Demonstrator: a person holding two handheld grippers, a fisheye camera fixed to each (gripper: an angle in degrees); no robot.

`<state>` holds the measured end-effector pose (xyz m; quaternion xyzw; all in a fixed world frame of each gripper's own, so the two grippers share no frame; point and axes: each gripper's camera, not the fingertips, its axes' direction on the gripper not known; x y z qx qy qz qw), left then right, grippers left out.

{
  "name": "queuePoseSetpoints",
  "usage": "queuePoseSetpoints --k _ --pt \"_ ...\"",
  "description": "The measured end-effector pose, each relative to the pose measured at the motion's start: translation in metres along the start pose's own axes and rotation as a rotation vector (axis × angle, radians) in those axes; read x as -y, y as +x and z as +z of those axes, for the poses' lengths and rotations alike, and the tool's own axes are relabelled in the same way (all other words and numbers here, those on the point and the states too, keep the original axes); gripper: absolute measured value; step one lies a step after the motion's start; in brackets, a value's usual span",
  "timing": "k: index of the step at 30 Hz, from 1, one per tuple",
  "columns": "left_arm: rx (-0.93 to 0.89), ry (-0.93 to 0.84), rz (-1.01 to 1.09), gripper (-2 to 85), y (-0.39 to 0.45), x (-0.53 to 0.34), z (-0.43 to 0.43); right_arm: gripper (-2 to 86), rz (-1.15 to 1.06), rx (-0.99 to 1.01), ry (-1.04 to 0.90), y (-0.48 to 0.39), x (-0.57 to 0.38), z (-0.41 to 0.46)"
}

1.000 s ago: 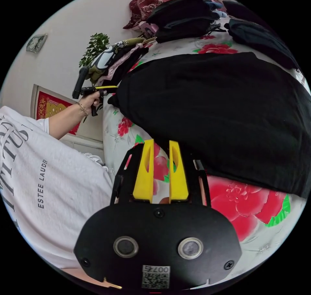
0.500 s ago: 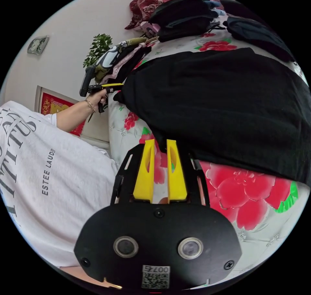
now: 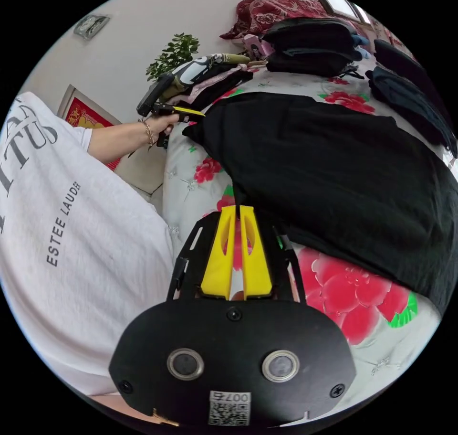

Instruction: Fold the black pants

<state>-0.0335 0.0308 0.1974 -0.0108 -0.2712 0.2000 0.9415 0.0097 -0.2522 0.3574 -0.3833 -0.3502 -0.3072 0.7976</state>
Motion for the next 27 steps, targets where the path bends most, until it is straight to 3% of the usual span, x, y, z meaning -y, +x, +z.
queuePoseSetpoints --k 9,14,16,21,24,27 --pt "0.026 -0.006 0.023 3.3 0.01 0.003 -0.004 1.2 0.315 0.252 0.088 0.037 0.009 0.012" --pt "0.154 -0.05 0.159 -0.1 0.025 0.005 -0.003 0.2 0.116 0.126 0.056 0.0 0.001 0.005" --pt "0.305 -0.104 0.28 -0.7 0.037 -0.005 0.006 0.1 0.087 0.141 0.03 -0.01 -0.007 0.007" --pt "0.45 -0.161 0.302 -0.9 0.024 -0.031 0.016 0.8 0.075 0.179 -0.102 -0.034 -0.005 0.03" --pt "0.422 -0.157 0.258 -1.0 0.005 -0.044 0.005 1.3 0.112 0.2 -0.019 -0.033 -0.015 0.007" --pt "0.462 -0.148 0.158 -1.0 -0.016 -0.057 -0.01 2.1 0.267 0.052 0.132 -0.003 -0.041 -0.045"
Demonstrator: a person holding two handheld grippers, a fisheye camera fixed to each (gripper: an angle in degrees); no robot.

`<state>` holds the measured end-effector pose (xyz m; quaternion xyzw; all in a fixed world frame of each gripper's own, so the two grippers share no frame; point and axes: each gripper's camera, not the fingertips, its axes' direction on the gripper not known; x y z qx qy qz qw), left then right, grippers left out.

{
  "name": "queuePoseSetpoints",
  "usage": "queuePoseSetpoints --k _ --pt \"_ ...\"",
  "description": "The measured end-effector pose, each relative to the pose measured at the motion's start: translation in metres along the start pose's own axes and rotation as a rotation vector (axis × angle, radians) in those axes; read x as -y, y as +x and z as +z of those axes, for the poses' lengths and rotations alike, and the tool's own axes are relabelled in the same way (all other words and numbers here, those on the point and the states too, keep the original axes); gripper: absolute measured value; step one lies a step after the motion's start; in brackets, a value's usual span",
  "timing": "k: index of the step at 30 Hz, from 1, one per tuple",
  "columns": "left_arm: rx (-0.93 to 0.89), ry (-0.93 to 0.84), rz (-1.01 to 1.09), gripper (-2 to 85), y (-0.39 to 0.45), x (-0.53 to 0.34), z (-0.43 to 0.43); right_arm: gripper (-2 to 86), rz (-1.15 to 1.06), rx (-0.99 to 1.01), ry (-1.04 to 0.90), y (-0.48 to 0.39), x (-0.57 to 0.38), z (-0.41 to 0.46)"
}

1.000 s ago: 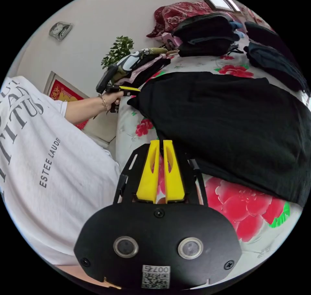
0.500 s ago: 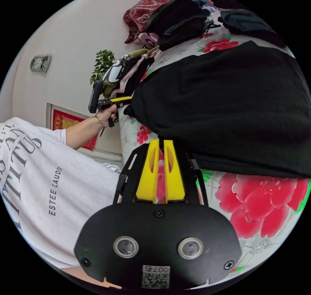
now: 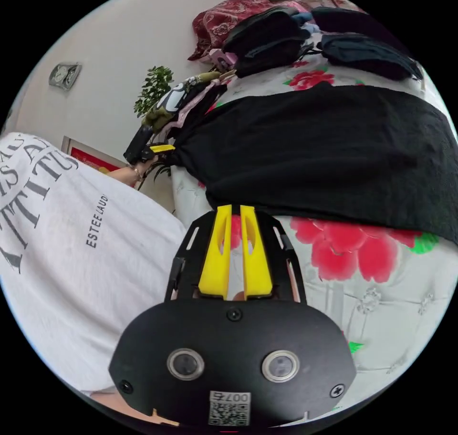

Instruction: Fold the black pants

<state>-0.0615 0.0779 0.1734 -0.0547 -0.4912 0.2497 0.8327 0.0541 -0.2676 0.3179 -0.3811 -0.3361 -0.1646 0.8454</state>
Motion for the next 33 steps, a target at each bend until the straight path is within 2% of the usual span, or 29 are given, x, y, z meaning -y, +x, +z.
queuePoseSetpoints --k 2,4,8,10,12,15,16,17,20,22,23,25,28,30,33 --pt "-0.037 -0.016 -0.083 -1.0 -0.017 -0.011 0.002 2.9 0.196 -0.205 0.171 0.043 -0.012 -0.058" --pt "-0.18 0.046 -0.184 -1.0 -0.039 -0.021 -0.005 3.5 0.376 -0.354 0.286 0.076 -0.022 -0.101" --pt "-0.467 0.317 -0.074 -1.0 -0.033 -0.014 -0.048 4.2 0.582 -0.54 0.457 0.128 -0.028 -0.165" --pt "-0.652 0.433 0.103 -0.9 -0.001 0.002 -0.077 4.3 0.598 -0.575 0.443 0.143 -0.017 -0.173" --pt "-0.714 0.444 0.226 -0.9 0.03 0.013 -0.088 4.2 0.581 -0.601 0.406 0.151 -0.002 -0.172" --pt "-0.701 0.253 0.399 -1.0 0.086 0.026 -0.068 3.6 0.576 -0.625 0.312 0.168 0.019 -0.156" --pt "-0.681 0.262 0.399 -1.0 0.092 0.022 -0.062 3.3 0.588 -0.628 0.23 0.178 0.024 -0.144" --pt "-0.687 0.301 0.404 -1.0 0.09 0.019 -0.062 3.0 0.548 -0.667 0.228 0.176 0.026 -0.14" --pt "-0.785 0.274 0.411 -0.9 0.074 0.014 -0.053 1.9 0.536 -0.779 0.183 0.175 0.032 -0.133" --pt "-0.817 0.294 0.246 -0.8 0.04 0.008 -0.042 1.3 0.557 -0.781 0.15 0.174 0.038 -0.136" --pt "-0.811 0.298 0.179 -0.8 0.028 0.006 -0.039 1.2 0.542 -0.818 0.199 0.164 0.041 -0.141" --pt "-0.783 0.293 -0.126 -0.4 -0.024 -0.007 -0.015 1.4 0.427 -0.842 0.293 0.144 0.051 -0.143" --pt "-0.68 0.223 -0.453 1.7 -0.078 -0.03 0.025 2.2 0.267 -0.765 0.285 0.125 0.088 -0.132" --pt "-0.621 0.166 -0.583 5.1 -0.101 -0.042 0.046 2.6 0.2 -0.695 0.277 0.119 0.115 -0.121" --pt "-0.678 0.104 -0.756 8.6 -0.126 -0.06 0.082 2.8 0.136 -0.621 0.229 0.118 0.16 -0.095"
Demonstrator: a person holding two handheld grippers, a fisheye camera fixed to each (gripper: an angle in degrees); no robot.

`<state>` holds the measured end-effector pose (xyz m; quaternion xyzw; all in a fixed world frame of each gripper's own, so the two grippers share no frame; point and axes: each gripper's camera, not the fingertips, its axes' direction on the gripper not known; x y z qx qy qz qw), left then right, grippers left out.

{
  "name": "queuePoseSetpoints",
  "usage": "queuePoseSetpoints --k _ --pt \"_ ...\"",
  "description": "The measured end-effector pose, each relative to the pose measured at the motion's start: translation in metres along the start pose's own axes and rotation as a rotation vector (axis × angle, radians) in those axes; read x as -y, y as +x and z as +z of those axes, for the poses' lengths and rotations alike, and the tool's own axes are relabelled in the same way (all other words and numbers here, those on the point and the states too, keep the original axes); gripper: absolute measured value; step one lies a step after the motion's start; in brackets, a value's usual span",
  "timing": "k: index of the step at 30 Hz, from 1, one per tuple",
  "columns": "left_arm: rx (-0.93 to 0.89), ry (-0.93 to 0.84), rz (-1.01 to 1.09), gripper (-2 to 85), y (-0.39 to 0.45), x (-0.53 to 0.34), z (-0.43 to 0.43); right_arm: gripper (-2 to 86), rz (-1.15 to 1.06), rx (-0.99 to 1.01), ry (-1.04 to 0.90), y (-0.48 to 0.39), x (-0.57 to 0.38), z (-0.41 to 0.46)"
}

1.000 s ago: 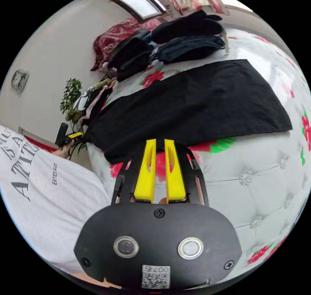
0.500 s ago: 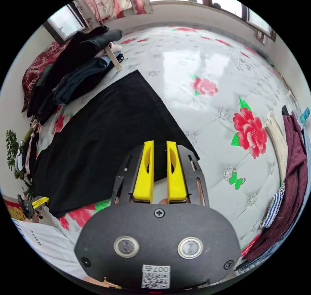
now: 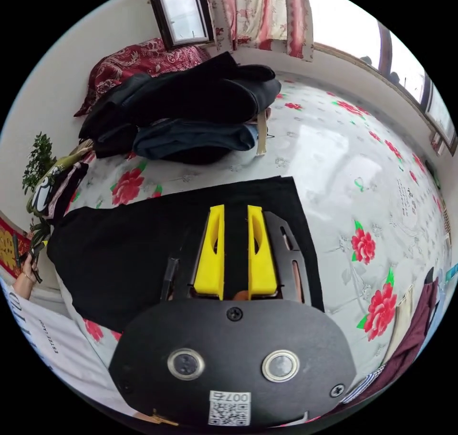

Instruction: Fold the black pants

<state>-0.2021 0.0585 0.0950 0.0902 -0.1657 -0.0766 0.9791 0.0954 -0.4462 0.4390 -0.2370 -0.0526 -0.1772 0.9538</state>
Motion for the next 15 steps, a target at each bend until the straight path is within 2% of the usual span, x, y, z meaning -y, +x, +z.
queuePoseSetpoints --k 3,4,6,8,11,13,15 --pt "-0.033 -0.085 -0.117 9.2 -0.03 0.0 0.023 2.4 -0.04 0.015 -0.099 -0.022 0.021 0.045" --pt "0.012 -0.146 -0.126 7.9 -0.036 -0.001 0.034 2.0 -0.058 0.014 -0.195 -0.03 0.025 0.07" --pt "0.048 -0.188 -0.028 4.2 -0.038 -0.005 0.042 1.2 -0.104 -0.1 -0.099 -0.042 0.022 0.072" --pt "0.122 -0.229 0.083 0.5 -0.039 -0.011 0.044 0.4 -0.129 -0.179 -0.195 -0.045 0.025 0.082" --pt "0.081 -0.17 0.093 -0.2 -0.053 -0.019 0.034 0.0 -0.09 -0.155 -0.21 -0.04 0.029 0.077" --pt "0.026 -0.121 -0.027 0.6 -0.077 -0.025 0.023 -0.2 -0.055 -0.143 -0.212 -0.038 0.027 0.068" --pt "-0.047 -0.092 -0.135 4.8 -0.097 -0.033 0.017 -0.2 -0.031 -0.118 -0.105 -0.042 0.018 0.044"
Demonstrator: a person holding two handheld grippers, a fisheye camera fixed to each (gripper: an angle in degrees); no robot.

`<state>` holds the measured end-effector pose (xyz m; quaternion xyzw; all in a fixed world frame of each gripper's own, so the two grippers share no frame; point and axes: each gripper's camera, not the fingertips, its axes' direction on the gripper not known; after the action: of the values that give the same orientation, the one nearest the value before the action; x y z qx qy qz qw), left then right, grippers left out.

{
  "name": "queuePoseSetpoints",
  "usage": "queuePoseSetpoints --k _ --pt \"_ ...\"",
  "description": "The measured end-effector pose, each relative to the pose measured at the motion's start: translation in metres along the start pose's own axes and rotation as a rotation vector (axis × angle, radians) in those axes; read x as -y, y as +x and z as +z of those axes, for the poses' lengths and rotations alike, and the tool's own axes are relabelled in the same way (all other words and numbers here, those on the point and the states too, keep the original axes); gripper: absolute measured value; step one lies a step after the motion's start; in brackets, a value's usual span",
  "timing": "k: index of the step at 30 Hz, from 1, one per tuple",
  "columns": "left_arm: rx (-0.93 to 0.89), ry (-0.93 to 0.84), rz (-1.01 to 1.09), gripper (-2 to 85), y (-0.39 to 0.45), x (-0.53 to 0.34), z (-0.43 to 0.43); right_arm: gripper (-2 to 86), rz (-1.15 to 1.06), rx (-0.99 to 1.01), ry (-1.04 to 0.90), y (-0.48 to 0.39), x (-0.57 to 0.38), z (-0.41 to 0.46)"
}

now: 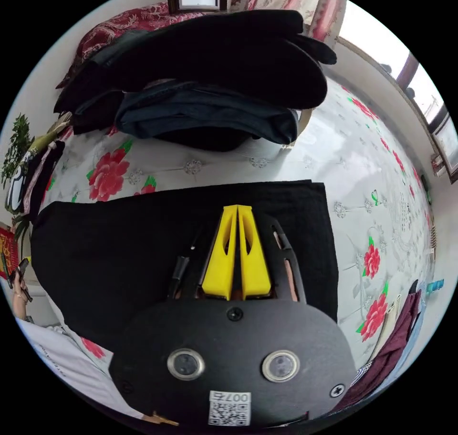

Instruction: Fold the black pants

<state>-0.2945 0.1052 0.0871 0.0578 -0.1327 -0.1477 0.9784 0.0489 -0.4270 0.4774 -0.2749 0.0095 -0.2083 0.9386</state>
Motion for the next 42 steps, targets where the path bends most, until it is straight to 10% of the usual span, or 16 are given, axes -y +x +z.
queuePoseSetpoints --k 9,20,32,42 --pt "-0.269 -0.055 -0.231 14.2 -0.064 -0.013 0.032 -0.3 0.038 0.276 0.049 -0.052 -0.114 -0.059" --pt "-0.381 0.158 -0.041 0.4 -0.064 -0.018 -0.029 -0.3 0.114 0.286 0.033 -0.04 -0.184 -0.103" --pt "-0.682 0.343 0.865 0.7 0.132 -0.027 -0.117 -0.3 0.345 0.299 0.066 0.02 -0.256 -0.122" --pt "-0.717 -0.041 1.304 11.5 0.358 -0.107 -0.014 0.0 0.421 0.337 0.12 0.043 -0.274 -0.128"
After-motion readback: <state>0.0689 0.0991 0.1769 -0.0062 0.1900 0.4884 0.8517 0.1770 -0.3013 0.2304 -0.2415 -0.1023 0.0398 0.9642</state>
